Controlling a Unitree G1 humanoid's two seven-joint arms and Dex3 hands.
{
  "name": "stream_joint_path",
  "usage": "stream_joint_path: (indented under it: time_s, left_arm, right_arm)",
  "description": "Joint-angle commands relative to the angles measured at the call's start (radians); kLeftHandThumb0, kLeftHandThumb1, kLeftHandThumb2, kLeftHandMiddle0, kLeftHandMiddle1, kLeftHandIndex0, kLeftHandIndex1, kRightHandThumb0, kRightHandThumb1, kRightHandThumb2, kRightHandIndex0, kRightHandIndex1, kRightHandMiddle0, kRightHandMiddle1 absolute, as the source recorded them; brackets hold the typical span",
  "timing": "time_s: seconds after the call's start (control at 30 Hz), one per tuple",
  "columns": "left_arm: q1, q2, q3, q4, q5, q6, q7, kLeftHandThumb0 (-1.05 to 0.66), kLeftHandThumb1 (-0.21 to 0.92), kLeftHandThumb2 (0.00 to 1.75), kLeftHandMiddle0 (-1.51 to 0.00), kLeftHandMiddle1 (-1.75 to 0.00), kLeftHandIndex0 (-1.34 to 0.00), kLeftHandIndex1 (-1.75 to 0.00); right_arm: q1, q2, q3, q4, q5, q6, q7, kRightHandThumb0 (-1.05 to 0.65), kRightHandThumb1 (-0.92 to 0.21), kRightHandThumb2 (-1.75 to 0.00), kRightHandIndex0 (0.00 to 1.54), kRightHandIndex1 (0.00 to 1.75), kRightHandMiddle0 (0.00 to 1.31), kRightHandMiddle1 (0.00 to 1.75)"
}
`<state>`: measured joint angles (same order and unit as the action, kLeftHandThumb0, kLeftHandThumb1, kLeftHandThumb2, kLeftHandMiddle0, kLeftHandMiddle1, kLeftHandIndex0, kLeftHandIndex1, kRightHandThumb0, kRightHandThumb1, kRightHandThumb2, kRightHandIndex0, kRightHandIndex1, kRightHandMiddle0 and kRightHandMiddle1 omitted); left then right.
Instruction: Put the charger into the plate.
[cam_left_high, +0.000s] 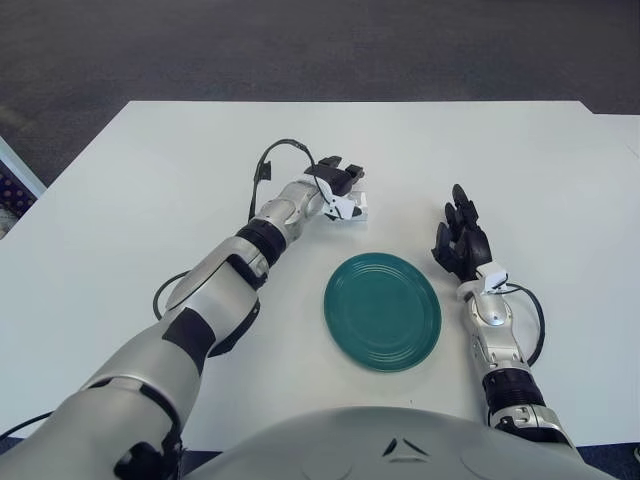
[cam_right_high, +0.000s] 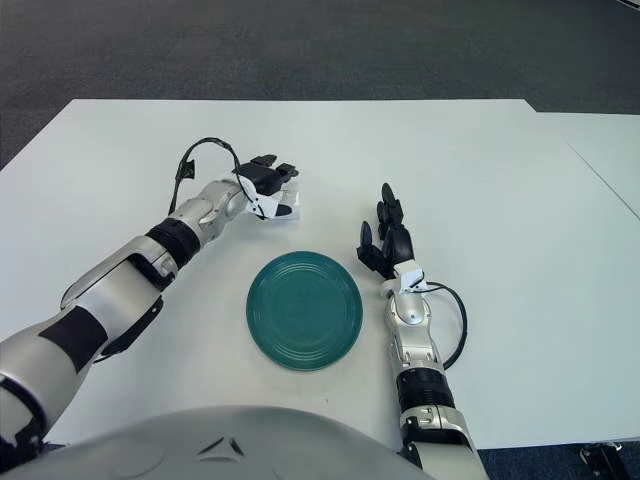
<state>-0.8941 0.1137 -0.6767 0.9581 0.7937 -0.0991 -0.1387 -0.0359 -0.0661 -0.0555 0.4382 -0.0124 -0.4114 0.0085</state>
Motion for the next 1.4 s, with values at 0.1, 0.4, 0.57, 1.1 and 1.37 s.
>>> stream_joint_path:
  time_s: [0.1,0.4,0.57,1.1,1.37]
  left_arm:
    - [0.007,0.008,-0.021,0.018,0.011,-0.014,-0.018,-1.05,0.92,0.77,-0.02,0.00,0.00,-0.56]
    - [0.012,0.008,-0.042,0.027,0.022,-0.017,-0.011,-1.05,0.92,0.78,0.00,0.00,0.00,-0.55]
    - [0.016,0.010,-0.053,0.030,0.027,-0.016,-0.010,-1.05,0.92,0.77,0.00,0.00,0.00,-0.54]
    - [0.028,-0.018,-0.129,0.181,0.098,-0.013,0.090,-1.05,0.92,0.81,0.00,0.00,0.00,-0.54]
    - [0.038,-0.035,-0.149,0.273,0.109,-0.021,0.178,-1.05,0.92,0.82,-0.01,-0.58,-0.10,-0.86]
  right_arm:
    - [0.104,0.041,0.022,0.107,-0.003,0.074,0.001,-0.66,-0.92,-0.79,0.00,0.00,0.00,0.00]
    - [0.105,0.040,0.025,0.109,-0.006,0.071,-0.001,-0.67,-0.92,-0.78,0.00,0.00,0.00,0.00]
    - [0.106,0.040,0.023,0.110,-0.006,0.078,-0.003,-0.68,-0.92,-0.79,0.00,0.00,0.00,0.00]
    - [0.105,0.050,0.020,0.109,0.000,0.088,-0.018,-0.65,-0.92,-0.82,0.00,0.00,0.00,0.00]
    - [0.111,0.052,0.026,0.092,-0.002,0.091,-0.019,-0.65,-0.92,-0.82,0.00,0.00,0.00,0.00]
